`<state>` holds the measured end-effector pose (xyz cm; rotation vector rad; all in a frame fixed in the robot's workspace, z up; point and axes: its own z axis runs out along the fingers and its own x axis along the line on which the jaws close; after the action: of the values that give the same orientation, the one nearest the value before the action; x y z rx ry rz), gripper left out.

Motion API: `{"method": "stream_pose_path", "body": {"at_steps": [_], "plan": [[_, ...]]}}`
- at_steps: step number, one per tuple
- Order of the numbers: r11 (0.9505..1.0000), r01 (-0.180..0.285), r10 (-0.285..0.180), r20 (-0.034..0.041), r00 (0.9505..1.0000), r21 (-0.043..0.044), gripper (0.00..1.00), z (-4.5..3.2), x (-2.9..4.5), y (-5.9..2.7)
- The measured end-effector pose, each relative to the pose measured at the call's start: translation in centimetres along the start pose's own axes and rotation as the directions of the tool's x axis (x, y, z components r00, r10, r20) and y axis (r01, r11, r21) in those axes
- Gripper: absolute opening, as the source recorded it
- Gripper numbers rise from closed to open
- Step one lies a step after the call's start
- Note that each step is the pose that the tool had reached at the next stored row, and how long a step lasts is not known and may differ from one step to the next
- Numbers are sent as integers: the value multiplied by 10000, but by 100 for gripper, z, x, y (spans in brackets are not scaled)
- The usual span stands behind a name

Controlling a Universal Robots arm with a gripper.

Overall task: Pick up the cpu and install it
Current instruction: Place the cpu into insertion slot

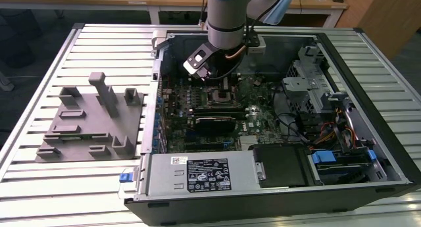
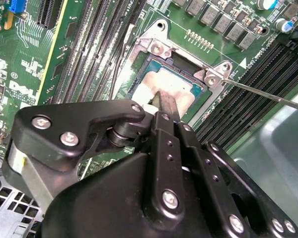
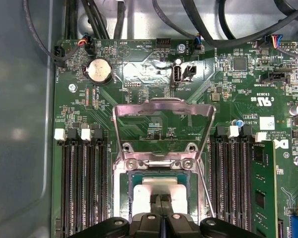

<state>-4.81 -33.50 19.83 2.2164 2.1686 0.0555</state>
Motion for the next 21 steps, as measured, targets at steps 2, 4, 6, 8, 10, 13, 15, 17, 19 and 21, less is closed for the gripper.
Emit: {"method": "stream_pose_path", "body": {"at_steps": [2, 4, 6, 8, 10, 13, 15, 17, 19, 21], "plan": [[10000, 0, 0, -8, 10000, -4, 11, -13, 2, 2], [10000, 0, 0, 3, 10000, 3, 11, -45, 0, 2], [10000, 0, 0, 3, 10000, 3, 11, -81, -1, 4], [10000, 0, 0, 3, 10000, 3, 11, -124, -1, 6], [10000, 0, 0, 2, 10000, 1, 11, -178, -1, 9], [10000, 1, -1, 3, 10000, -2, 11, -268, -1, 14], [10000, 1, -1, 2, 10000, -7, 11, -331, -1, 18], [10000, 1, -1, 2, 10000, -13, 11, -396, -1, 21], [10000, 1, -1, 4, 10000, -19, 11, -459, -2, 25], [10000, 0, 0, 5, 10000, -27, 11, -518, -2, 28]]}}
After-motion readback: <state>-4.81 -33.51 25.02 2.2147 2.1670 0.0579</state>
